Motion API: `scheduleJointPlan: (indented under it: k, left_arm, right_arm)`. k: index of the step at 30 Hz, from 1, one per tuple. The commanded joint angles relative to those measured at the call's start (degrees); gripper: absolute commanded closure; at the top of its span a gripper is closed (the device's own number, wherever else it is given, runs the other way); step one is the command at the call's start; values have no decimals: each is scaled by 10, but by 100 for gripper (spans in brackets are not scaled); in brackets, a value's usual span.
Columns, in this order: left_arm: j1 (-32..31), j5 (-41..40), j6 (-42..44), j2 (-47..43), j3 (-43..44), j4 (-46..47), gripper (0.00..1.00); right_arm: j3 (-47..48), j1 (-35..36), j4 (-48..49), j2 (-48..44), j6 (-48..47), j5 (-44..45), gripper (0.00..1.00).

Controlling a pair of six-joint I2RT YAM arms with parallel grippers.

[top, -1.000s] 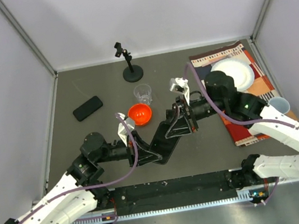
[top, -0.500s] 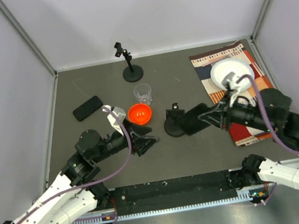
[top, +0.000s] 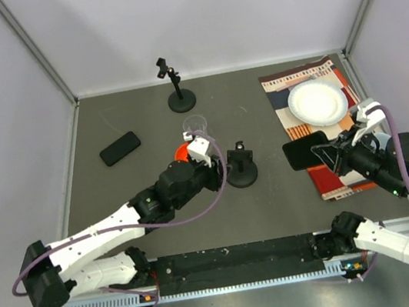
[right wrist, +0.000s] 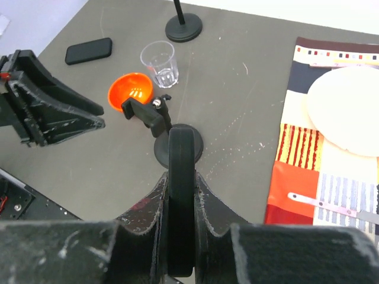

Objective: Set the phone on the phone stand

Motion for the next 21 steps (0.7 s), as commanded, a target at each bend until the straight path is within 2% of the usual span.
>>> scheduleJointPlan:
  k: [1, 13, 16, 21]
  left_arm:
    - [-6, -64, 29, 49, 34, 59, 62]
    - [-7, -80, 37, 128, 68, 81, 64]
    - [-7, -80, 40, 136, 73, 82, 71]
    - [-7, -88, 45, 144, 74, 82, 72]
  right_arm:
    - [20, -3, 29, -3, 6, -12, 100]
    - [8, -3, 32, 0, -4, -49, 100]
    - [8, -3, 33, 7, -7, -64, 100]
    - [10, -3, 36, 22, -10, -90, 100]
